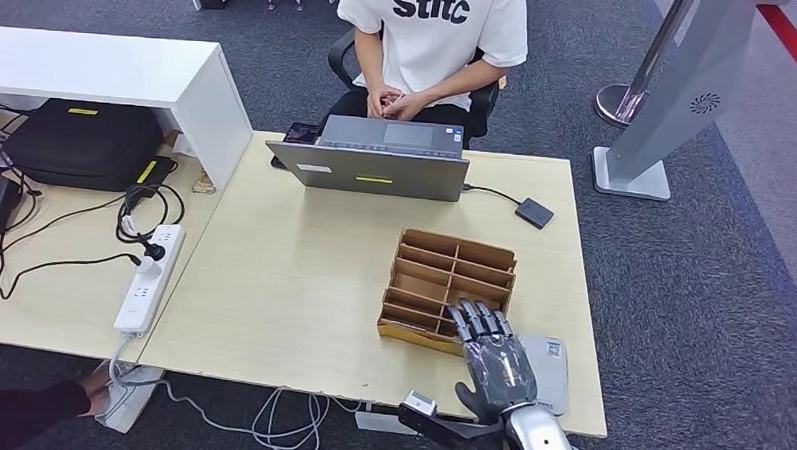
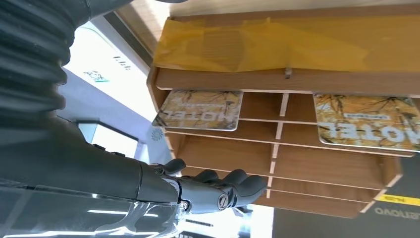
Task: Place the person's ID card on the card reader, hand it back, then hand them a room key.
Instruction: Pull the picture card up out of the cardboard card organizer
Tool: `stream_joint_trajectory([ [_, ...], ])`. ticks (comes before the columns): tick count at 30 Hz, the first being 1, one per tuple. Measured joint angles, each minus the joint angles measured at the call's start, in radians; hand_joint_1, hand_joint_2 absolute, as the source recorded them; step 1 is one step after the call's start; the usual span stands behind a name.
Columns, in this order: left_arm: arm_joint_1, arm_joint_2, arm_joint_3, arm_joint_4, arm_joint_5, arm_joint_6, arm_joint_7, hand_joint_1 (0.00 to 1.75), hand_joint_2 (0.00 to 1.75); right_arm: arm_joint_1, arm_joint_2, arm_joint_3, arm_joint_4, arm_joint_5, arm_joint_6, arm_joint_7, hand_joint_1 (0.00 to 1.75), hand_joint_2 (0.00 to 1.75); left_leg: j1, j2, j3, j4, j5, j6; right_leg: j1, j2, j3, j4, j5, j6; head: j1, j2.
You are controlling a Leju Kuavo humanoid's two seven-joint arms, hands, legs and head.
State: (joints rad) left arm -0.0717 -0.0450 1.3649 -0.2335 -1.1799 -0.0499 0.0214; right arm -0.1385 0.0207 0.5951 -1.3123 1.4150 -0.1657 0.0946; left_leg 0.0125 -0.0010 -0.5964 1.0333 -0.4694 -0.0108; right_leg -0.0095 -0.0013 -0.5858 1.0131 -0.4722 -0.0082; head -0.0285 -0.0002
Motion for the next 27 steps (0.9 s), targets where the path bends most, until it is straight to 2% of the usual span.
stream_joint_trajectory([
  [10, 0.000, -0.006, 0.005, 0.000, 0.002, 0.004, 0.000, 0.00, 1.75, 0.014, 0.017, -0.039, -0.001, 0.005, 0.004, 0.001, 0.00, 1.75, 0.000, 0.000, 0.000, 0.000, 0.000, 0.000, 0.000, 0.000, 0.000, 0.000, 0.000, 0.000, 0.000, 0.000],
  [12, 0.000, -0.006, 0.006, 0.000, 0.003, 0.004, 0.000, 0.00, 1.75, 0.016, 0.020, -0.042, -0.001, 0.007, 0.003, 0.000, 0.17, 1.75, 0.000, 0.000, 0.000, 0.000, 0.000, 0.000, 0.000, 0.000, 0.000, 0.000, 0.000, 0.000, 0.000, 0.000],
  [14, 0.000, -0.007, 0.007, 0.000, 0.003, 0.004, 0.000, 0.00, 1.75, 0.018, 0.022, -0.045, -0.002, 0.008, 0.003, 0.000, 1.00, 1.75, 0.000, 0.000, 0.000, 0.000, 0.000, 0.000, 0.000, 0.000, 0.000, 0.000, 0.000, 0.000, 0.000, 0.000],
  [16, 0.000, -0.007, 0.007, 0.000, 0.003, 0.004, 0.000, 0.00, 1.75, 0.019, 0.024, -0.048, -0.002, 0.008, 0.003, 0.000, 1.68, 1.75, 0.000, 0.000, 0.000, 0.000, 0.000, 0.000, 0.000, 0.000, 0.000, 0.000, 0.000, 0.000, 0.000, 0.000],
  [21, 0.000, -0.007, 0.008, 0.000, 0.003, 0.004, 0.000, 0.00, 1.75, 0.019, 0.030, -0.057, -0.002, 0.008, 0.004, 0.000, 1.75, 1.75, 0.000, 0.000, 0.000, 0.000, 0.000, 0.000, 0.000, 0.000, 0.000, 0.000, 0.000, 0.000, 0.000, 0.000],
  [27, 0.000, -0.008, 0.008, 0.000, 0.003, 0.004, 0.000, 0.00, 1.75, 0.016, 0.037, -0.061, -0.002, 0.007, 0.003, 0.001, 1.59, 1.75, 0.000, 0.000, 0.000, 0.000, 0.000, 0.000, 0.000, 0.000, 0.000, 0.000, 0.000, 0.000, 0.000, 0.000],
])
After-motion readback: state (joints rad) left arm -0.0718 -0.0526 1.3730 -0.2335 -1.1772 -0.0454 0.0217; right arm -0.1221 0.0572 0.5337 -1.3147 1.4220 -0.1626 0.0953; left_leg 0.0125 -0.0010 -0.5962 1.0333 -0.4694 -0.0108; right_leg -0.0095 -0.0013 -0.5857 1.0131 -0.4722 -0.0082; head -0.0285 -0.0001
